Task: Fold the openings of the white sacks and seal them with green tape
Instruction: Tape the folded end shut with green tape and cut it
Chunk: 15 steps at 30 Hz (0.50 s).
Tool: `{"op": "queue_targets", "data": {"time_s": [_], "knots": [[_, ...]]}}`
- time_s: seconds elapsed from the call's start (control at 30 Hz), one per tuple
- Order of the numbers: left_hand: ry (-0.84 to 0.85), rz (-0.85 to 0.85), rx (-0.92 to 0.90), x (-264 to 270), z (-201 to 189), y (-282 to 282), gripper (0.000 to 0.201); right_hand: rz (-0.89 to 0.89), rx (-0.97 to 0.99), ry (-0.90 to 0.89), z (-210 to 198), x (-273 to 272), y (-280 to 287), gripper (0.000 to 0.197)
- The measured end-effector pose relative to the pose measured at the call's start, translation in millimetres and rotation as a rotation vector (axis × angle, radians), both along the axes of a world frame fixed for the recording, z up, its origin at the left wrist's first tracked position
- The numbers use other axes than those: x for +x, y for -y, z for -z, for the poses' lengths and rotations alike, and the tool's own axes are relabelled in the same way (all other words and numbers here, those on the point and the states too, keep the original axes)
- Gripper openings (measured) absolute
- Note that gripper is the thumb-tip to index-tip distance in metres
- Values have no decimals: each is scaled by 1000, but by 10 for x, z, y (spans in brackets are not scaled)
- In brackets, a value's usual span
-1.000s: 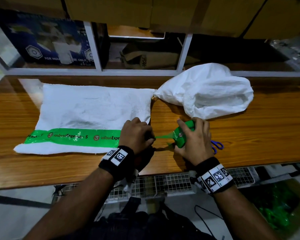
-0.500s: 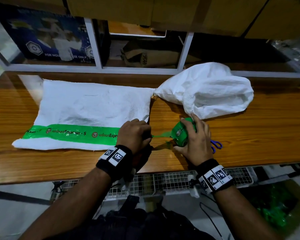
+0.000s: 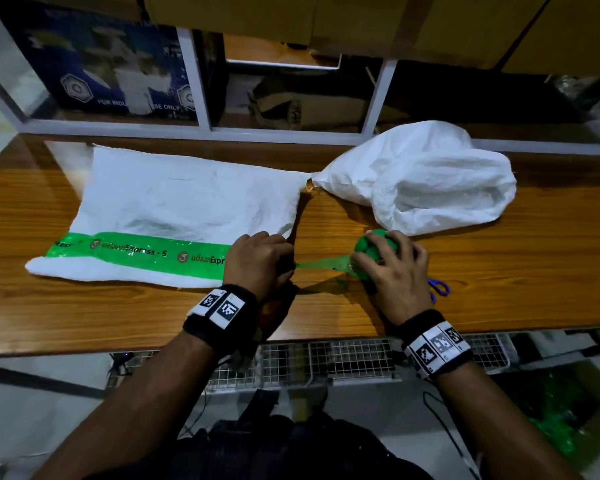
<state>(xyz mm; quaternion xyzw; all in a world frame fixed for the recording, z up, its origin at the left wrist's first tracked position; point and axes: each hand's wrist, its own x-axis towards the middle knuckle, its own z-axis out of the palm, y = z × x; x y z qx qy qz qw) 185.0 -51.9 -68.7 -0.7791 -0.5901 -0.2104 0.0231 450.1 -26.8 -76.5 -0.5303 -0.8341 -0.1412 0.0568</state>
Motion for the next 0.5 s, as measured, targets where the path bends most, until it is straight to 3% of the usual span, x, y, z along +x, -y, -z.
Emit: {"op": "queue_targets", "data": {"time_s": [0.17, 0.37, 0.5], "knots": [[84, -21, -31, 33, 0, 2, 21, 71, -83, -51, -12, -71, 16, 53], [90, 35, 25, -97, 71, 72, 20, 80, 30, -171, 115, -122, 25, 38], [18, 107, 71, -156, 64, 152, 43, 68, 86, -113, 163, -179, 28, 27]]}}
